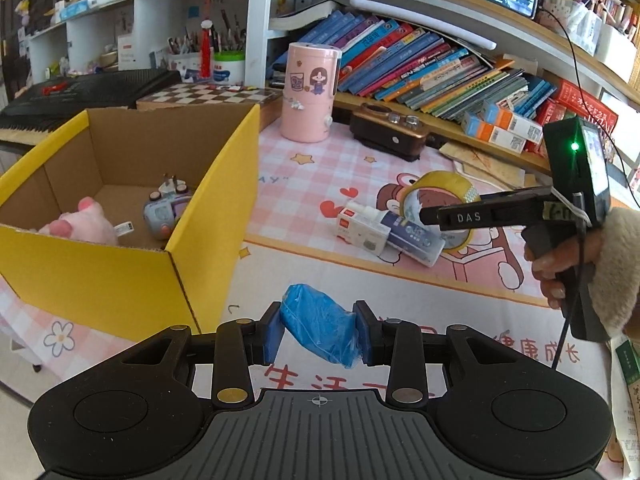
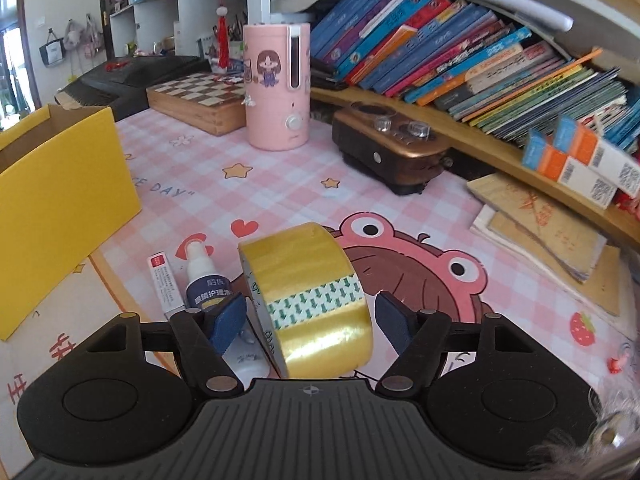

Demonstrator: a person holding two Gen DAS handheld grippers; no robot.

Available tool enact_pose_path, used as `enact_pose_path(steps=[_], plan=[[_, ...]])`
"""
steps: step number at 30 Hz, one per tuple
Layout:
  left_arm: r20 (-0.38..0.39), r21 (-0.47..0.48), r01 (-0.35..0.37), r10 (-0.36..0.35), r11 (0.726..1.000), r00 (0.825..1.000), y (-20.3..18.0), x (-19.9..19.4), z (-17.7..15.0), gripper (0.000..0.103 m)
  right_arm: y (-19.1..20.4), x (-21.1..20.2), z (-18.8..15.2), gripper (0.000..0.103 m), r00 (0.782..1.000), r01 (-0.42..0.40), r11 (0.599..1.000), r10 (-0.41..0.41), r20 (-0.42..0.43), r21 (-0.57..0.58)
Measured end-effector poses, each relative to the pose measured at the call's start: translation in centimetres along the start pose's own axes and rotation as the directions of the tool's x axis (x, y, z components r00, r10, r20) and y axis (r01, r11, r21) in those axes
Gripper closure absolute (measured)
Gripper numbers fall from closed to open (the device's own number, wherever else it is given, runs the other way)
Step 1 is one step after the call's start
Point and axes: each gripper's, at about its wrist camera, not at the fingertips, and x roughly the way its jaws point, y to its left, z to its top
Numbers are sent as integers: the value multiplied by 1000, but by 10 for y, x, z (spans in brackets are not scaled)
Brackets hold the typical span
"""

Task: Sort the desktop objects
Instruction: 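Grasp the yellow tape roll with the right gripper while the left gripper holds the bag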

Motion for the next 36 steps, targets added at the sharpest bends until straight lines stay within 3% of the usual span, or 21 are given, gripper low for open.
enact_pose_path(steps=[6,8,9,20,36], plan=[[-3,13,12,-11,1000,1000,-4,0,0,68,-1,3,-1,44,999,-30,999,30,-35,17],[-1,19,17,-17,1000,1000,-6,0,1,68,-2,0,-2,53,999,-28,999,29,-40,27],[0,22,20,-20,1000,1000,-7,-1,2,68,-3,-2,-2,62,999,-27,999,28,-44,33],[28,36,50,-51,998,998,-14,-8,3,68,-19,-43,-12,64,997,75,975,-67,-46,210],[88,44,115,-118,992,989,-16,-29,-3,68,-6,-112,-39,66,993,114,922,-119,-9,370]])
